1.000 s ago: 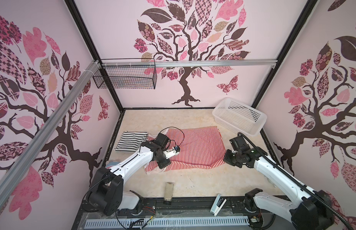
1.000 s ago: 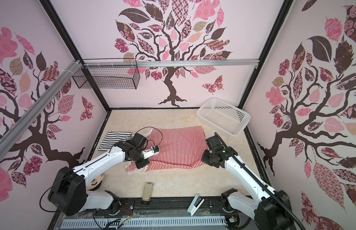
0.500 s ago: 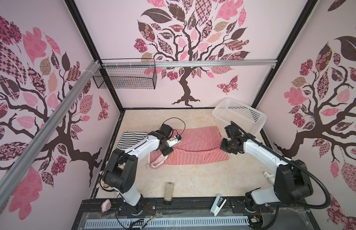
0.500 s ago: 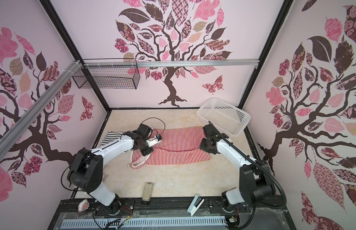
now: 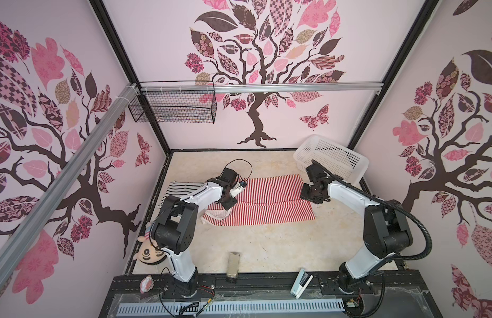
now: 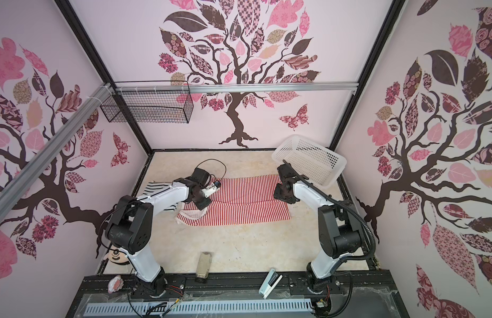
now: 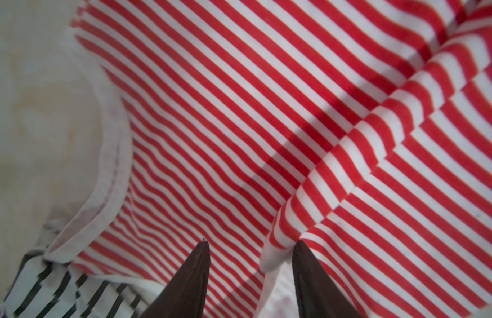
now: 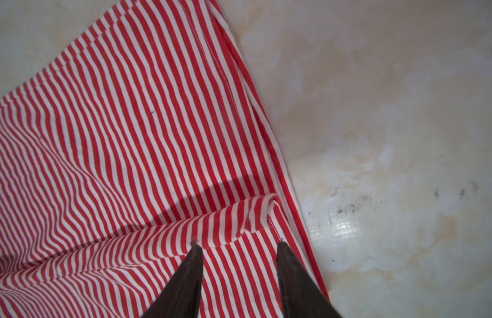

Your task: Fold and stack the tank tops

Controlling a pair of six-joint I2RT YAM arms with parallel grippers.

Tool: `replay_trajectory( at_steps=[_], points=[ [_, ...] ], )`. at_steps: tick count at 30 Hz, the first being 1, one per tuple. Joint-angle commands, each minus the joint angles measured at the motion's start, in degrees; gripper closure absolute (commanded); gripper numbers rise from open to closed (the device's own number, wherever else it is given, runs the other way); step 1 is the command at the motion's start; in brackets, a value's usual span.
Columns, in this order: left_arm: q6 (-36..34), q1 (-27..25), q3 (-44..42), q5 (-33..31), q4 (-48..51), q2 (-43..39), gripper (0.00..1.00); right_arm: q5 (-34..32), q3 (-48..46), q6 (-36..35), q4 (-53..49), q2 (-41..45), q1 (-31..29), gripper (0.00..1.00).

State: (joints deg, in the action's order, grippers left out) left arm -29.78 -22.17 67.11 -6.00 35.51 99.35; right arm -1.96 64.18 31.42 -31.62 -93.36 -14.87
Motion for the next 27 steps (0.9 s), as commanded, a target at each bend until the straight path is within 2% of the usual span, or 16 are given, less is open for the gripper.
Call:
replay_trajectory(
  at_steps=[1, 5, 9, 16, 22, 27],
  points=[
    [2.44, 0.2, -2.71, -0.85, -1.93, -8.59, 0.43, -0.25, -1.16, -0.19, -1.29, 6.5, -0.21, 0.53],
    [1.96, 0.28, -6.9, 2.3, 2.14, -14.14, 0.43, 4.6, -8.14, 1.57, 1.96, 10.45, -2.38, 0.59],
    [0.97, 1.54, -13.57, -0.47, -1.62, -16.69, 0.43, 5.91, -12.0, 2.82, 5.44, 9.33, -6.22, 0.63],
    [-1.03, 5.8, -15.46, -2.18, -2.64, -11.33, 0.45, 7.38, -14.65, 3.78, 10.16, 4.1, -6.85, 0.61],
    [-1.54, 6.64, -18.5, -7.73, -4.74, -9.06, 0.45, 5.2, -14.96, 4.91, 10.21, 0.27, -6.86, 0.57],
    [-1.64, 9.75, -19.53, -9.72, -3.3, -7.42, 0.46, 3.0, -16.14, 6.74, 9.9, -1.72, -6.88, 0.56]
  ],
)
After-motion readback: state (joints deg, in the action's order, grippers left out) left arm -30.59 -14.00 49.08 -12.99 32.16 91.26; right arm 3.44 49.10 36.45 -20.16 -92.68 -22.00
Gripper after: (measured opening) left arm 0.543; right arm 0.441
